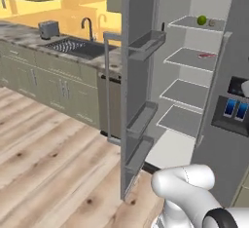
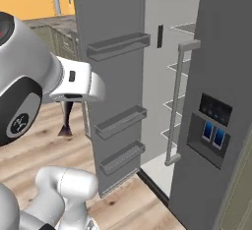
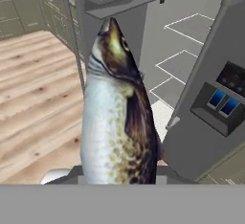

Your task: Transport the fish and lime to the fridge. Place the fish on the rack containing meat and place the lime on the rack containing the vegetable, ensuring meats and vegetables are on different racks.

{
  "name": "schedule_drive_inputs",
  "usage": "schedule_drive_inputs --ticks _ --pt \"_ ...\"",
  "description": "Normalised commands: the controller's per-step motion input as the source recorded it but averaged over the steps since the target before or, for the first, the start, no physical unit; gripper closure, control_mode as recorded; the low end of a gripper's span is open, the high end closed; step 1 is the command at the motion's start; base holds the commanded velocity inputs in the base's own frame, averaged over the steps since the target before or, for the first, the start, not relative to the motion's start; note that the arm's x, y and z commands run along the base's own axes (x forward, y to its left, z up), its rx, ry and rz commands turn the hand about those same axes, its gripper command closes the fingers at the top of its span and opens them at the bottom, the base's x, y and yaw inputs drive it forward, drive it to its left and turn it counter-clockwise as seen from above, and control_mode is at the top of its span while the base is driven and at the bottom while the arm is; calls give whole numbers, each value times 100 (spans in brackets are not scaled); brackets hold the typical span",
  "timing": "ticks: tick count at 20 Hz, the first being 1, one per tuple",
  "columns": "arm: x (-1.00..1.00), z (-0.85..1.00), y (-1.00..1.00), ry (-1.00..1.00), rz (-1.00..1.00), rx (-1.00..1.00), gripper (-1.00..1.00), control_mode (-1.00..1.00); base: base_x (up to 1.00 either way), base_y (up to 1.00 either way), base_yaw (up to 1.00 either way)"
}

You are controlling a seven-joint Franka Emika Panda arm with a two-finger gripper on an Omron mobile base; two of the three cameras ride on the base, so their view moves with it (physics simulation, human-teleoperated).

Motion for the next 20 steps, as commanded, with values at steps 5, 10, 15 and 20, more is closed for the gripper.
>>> schedule_drive_inputs --ticks 5,10,15,20 --pt "0 0 0 0 0 0 100 100 41 -1 -24" --pt "0 0 0 0 0 0 100 100 14 -3 -20" --pt "0 0 0 0 0 0 100 100 71 2 -23" --pt "0 0 0 0 0 0 100 100 78 -6 -16"
